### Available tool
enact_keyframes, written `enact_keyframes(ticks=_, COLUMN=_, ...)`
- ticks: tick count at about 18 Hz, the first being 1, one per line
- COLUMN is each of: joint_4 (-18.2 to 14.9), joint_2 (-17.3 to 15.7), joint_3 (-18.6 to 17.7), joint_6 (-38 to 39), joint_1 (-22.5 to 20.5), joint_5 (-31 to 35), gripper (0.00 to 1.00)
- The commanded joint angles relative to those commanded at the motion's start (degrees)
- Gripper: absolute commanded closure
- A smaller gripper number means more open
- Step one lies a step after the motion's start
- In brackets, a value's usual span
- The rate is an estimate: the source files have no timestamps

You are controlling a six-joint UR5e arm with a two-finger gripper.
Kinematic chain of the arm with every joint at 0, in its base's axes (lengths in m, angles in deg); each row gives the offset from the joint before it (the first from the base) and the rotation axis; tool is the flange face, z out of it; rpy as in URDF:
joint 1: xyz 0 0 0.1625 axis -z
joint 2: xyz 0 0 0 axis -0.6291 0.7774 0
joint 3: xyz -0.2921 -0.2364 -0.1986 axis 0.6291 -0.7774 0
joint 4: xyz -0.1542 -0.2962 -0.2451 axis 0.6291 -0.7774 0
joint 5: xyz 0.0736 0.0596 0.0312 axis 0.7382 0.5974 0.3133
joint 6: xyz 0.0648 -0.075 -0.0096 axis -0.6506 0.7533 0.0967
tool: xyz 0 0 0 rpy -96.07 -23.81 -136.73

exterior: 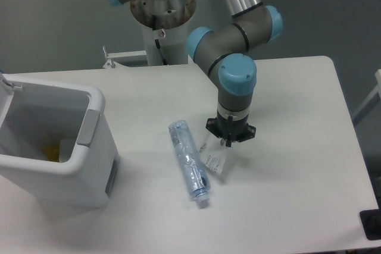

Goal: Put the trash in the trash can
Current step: 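Close the gripper on the clear plastic wrapper and lift it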

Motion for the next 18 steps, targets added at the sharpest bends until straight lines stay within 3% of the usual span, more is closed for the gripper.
enact_keyframes(ticks=7, joint_4=-4.83, joint_2=-0.61, joint_3=3.78, joint_6=0.18, joint_1=-2.28, joint_5=-4.75, gripper=1.0)
enact_keyframes(ticks=11, joint_4=-5.27, joint_2=-1.14, joint_3=4.49, joint_6=0.26, joint_1=-3.16, joint_5=-6.07, gripper=1.0)
enact_keyframes(ticks=18, joint_4=-5.36, joint_2=-0.88, joint_3=9.41, joint_6=5.54, joint_1=-4.83, joint_5=-13.63, gripper=1.0)
